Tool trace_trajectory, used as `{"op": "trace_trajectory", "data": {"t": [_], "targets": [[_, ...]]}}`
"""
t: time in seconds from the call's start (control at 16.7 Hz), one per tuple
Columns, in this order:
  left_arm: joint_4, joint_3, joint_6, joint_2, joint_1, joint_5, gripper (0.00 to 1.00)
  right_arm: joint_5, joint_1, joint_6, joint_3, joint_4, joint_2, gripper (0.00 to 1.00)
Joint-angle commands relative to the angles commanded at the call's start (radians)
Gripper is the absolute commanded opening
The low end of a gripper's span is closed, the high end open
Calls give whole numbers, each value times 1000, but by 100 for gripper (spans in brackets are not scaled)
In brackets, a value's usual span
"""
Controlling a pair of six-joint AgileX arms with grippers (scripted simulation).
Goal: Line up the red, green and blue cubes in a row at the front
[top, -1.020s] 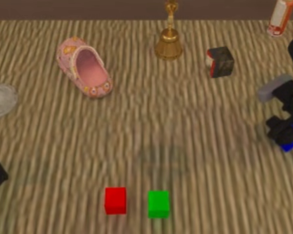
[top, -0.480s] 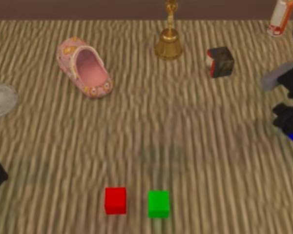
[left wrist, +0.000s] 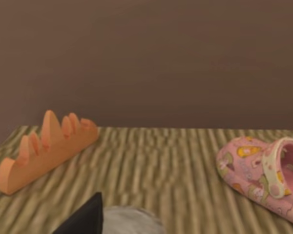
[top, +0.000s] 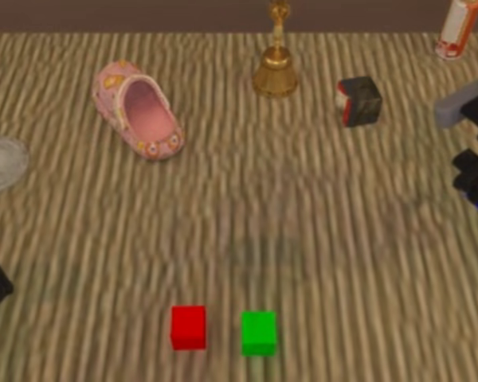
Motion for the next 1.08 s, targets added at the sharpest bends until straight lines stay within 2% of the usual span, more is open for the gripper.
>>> {"op": "trace_trajectory", "data": {"t": [0.18, 0.36, 0.84, 1.08], "targets": [[0, 0, 0, 0, 0, 0, 100, 2, 42, 62, -3, -3, -8, 0], [0, 0, 0, 0, 0, 0, 100, 6, 134, 219, -21, -13, -25, 0], [0, 0, 0, 0, 0, 0, 100, 19, 481, 933, -140, -40, -122, 0], [0, 0, 0, 0, 0, 0, 100, 29, 620, 1186, -190, -30, -192, 0]]}}
